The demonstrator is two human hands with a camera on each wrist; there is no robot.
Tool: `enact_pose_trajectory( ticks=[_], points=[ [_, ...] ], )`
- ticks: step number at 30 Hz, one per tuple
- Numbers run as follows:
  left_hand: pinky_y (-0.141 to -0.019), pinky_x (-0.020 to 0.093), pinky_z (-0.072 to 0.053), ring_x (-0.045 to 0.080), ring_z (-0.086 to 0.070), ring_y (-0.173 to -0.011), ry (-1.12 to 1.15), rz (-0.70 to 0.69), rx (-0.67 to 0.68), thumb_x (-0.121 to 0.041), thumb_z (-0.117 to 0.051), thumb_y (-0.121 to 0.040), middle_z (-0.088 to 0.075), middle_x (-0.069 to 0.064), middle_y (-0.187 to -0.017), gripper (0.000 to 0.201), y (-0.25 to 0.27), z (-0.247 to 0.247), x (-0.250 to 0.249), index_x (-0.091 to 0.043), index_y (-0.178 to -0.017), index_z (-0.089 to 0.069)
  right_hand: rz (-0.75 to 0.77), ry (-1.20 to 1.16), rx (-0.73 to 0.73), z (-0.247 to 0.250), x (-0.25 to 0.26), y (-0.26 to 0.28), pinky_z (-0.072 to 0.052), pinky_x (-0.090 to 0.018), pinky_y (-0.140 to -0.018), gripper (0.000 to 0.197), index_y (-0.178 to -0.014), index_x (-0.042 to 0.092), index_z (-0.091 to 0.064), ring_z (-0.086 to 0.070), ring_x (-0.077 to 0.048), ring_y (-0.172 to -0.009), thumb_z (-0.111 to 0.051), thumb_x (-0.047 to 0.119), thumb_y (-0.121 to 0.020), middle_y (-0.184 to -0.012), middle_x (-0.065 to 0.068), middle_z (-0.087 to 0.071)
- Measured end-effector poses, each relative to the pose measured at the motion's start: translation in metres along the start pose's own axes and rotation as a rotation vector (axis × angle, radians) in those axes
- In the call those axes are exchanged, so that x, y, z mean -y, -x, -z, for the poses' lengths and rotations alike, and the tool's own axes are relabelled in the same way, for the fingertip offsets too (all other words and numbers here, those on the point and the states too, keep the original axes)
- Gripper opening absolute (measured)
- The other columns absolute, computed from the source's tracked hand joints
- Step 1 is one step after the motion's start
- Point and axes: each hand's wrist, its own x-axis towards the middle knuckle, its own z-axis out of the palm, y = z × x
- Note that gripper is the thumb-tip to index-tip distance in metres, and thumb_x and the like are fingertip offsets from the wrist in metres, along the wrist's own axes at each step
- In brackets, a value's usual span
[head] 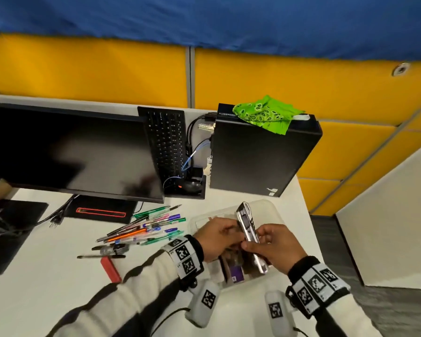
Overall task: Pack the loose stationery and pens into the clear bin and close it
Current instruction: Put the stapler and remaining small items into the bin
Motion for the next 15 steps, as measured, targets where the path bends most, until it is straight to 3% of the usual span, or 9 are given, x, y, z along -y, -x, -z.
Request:
enact_pose_trajectory(
  ticks=[2,4,8,13,15],
  points=[
    [-0.067,0.021,-0.053,0.014,-0.071,-0.083,-0.188,-0.031,-0.089,-0.02,-0.065,-0.095,-0.074,-0.005,-0.09,0.016,0.003,0.016,0.005,-0.029,-0.107,-0.072,-0.029,0.23,-0.055,0.002,0.0,-0.006,-0.043,-0.027,-0.055,0.041,-0.058,0.016,-0.055,-0.055,-0.014,-0.056,-0.085,0.04,-0.073,-0.056,0.005,-0.057],
    [-0.059,0.016,-0.05,0.014,-0.07,-0.079,-0.194,-0.028,-0.204,-0.017,-0.065,-0.096,-0.072,0.004,-0.101,0.02,0.011,0.04,0.014,-0.02,-0.115,-0.07,-0.016,0.567,-0.031,-0.001,0.002,-0.012,-0.043,-0.028,-0.06,0.036,-0.065,0.02,-0.054,-0.061,-0.02,-0.07,-0.072,0.045,-0.084,-0.068,0.002,-0.06],
    [-0.057,0.026,-0.049,0.016,-0.068,-0.074,-0.128,0.062,-0.406,-0.014,-0.064,-0.095,-0.069,0.007,-0.092,0.012,0.04,0.099,0.054,-0.022,-0.103,-0.07,0.054,0.96,0.058,-0.018,0.009,-0.019,-0.05,-0.033,-0.073,0.032,-0.102,0.021,-0.063,-0.066,-0.028,-0.092,-0.053,0.049,-0.09,-0.102,-0.006,-0.068],
    [-0.063,0.032,-0.052,0.023,-0.068,-0.076,-0.2,0.256,-0.522,-0.014,-0.068,-0.093,-0.072,0.004,-0.09,0.01,0.081,0.153,0.121,-0.023,-0.097,-0.07,0.086,1.158,0.096,-0.045,0.018,-0.034,-0.055,-0.036,-0.081,0.028,-0.113,0.014,-0.067,-0.069,-0.029,-0.099,-0.054,0.031,-0.095,-0.109,-0.009,-0.071],
    [-0.068,0.047,-0.059,0.027,-0.068,-0.073,-0.228,0.3,-0.526,-0.014,-0.071,-0.091,-0.074,0.009,-0.094,0.011,0.089,0.162,0.143,-0.024,-0.096,-0.071,0.089,1.211,0.1,-0.055,0.021,-0.04,-0.055,-0.037,-0.082,0.027,-0.116,0.011,-0.066,-0.07,-0.03,-0.099,-0.049,0.021,-0.097,-0.109,-0.009,-0.072]
  ],
)
